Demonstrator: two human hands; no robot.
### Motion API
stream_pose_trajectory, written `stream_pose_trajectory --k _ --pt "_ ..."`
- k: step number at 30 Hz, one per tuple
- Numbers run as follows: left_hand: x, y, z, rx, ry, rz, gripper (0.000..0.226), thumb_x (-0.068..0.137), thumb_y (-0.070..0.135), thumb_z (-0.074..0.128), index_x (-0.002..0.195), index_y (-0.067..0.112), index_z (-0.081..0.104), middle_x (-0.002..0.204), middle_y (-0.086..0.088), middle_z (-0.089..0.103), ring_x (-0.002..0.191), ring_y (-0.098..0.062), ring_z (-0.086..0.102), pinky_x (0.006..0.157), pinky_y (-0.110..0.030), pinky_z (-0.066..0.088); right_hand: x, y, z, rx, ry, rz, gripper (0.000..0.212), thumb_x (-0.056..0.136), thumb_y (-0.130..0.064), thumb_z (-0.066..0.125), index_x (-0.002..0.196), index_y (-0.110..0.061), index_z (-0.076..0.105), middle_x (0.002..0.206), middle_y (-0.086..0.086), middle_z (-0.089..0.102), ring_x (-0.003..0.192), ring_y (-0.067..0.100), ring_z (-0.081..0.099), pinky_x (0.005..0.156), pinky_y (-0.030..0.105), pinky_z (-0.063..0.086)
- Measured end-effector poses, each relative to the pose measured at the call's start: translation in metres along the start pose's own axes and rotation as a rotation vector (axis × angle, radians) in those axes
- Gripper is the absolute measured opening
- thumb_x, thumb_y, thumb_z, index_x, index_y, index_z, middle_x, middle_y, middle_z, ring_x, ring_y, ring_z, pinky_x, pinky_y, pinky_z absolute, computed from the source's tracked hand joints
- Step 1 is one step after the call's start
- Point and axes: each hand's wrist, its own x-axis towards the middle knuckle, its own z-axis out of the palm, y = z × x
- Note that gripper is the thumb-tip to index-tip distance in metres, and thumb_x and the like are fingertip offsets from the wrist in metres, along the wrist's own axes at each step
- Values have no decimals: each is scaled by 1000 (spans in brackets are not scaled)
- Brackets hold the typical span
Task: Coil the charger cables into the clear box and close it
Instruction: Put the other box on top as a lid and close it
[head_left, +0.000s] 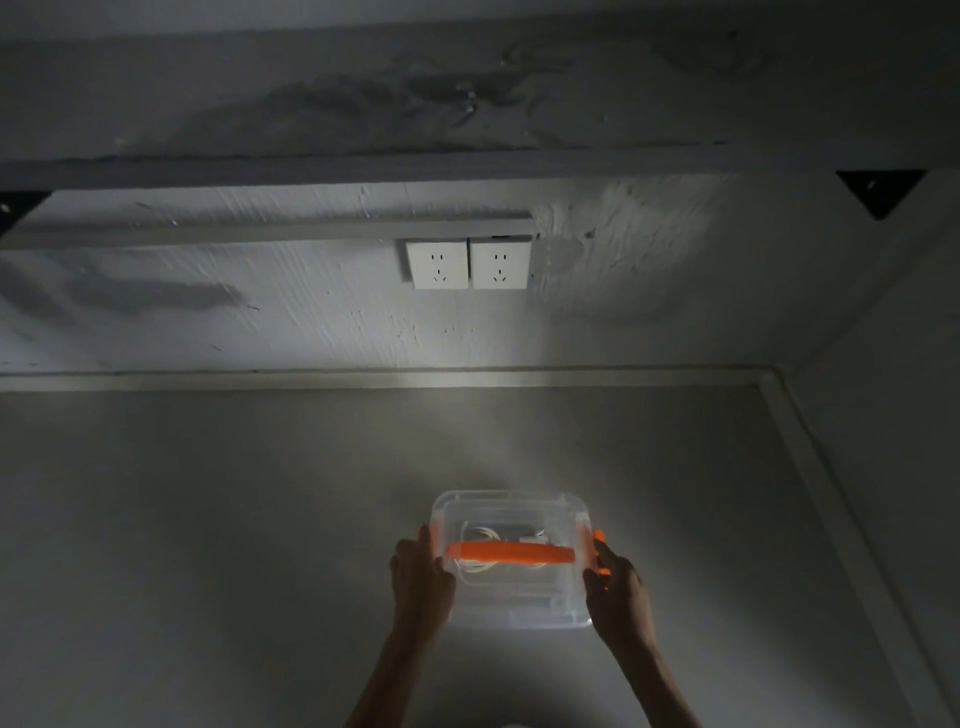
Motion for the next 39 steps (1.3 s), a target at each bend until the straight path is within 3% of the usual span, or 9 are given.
stream_pose_trajectory --k 6,10,13,16,22,27,30,35,39 --pt "2 -13 9 -61 -39 12 58 95 6 41 150 20 30 119 -23 62 112 -36 55 98 -37 42 4 10 6 16 6 42 39 90 -8 59 130 -7 60 94 20 71 80 32 68 64 31 49" --pt "-1 -11 12 61 48 57 63 90 8 53 149 7 31 132 -24 55 121 -39 52 104 -42 40 -2 15 10 -128 78 -131 53 93 -16 58 144 -16 44 124 20 63 108 32 63 87 38 53" --pt "6 -4 13 91 209 292 63 89 14 56 147 3 34 151 -21 41 138 -39 39 111 -49 37 6 7 15 -326 169 -324 65 98 -43 39 153 -13 20 160 11 23 148 31 22 119 41 21" --pt "22 -1 17 252 125 475 60 99 34 31 154 14 17 163 -8 10 152 -29 7 123 -45 13 25 -8 29 -490 122 -486 71 98 -53 24 155 -16 2 162 6 -6 151 28 -5 122 43 -1" --pt "27 -13 43 287 88 492 60 100 41 32 153 15 20 162 -4 17 151 -22 10 122 -43 22 44 5 58 -585 57 -513 70 98 -59 19 155 -21 4 164 3 7 152 23 1 122 49 18" --pt "34 -16 40 297 -12 486 63 100 44 19 155 18 2 164 -2 -4 152 -21 -5 125 -43 10 47 1 60 -588 2 -513 71 97 -60 21 155 -22 5 163 2 6 152 25 1 123 48 10" --pt "40 -22 35 60 -82 556 84 86 71 3 153 20 -2 163 0 -8 151 -17 -14 124 -42 1 53 2 49 -477 -83 -531 71 94 -65 13 153 -28 -2 163 -2 0 150 16 -15 123 47 0" --pt "38 -34 21 -427 0 229 109 72 72 48 154 14 6 162 1 4 151 -25 0 121 -44 9 53 15 26 63 -136 -369 86 90 -38 63 153 -30 4 164 -2 -3 150 19 -16 118 54 1" --pt "29 -56 21 -632 -357 -276 109 72 59 72 154 24 9 159 -2 31 139 -23 41 110 -44 41 32 39 21 615 -353 76 97 84 -35 72 151 -41 3 163 1 11 145 26 27 111 52 35"
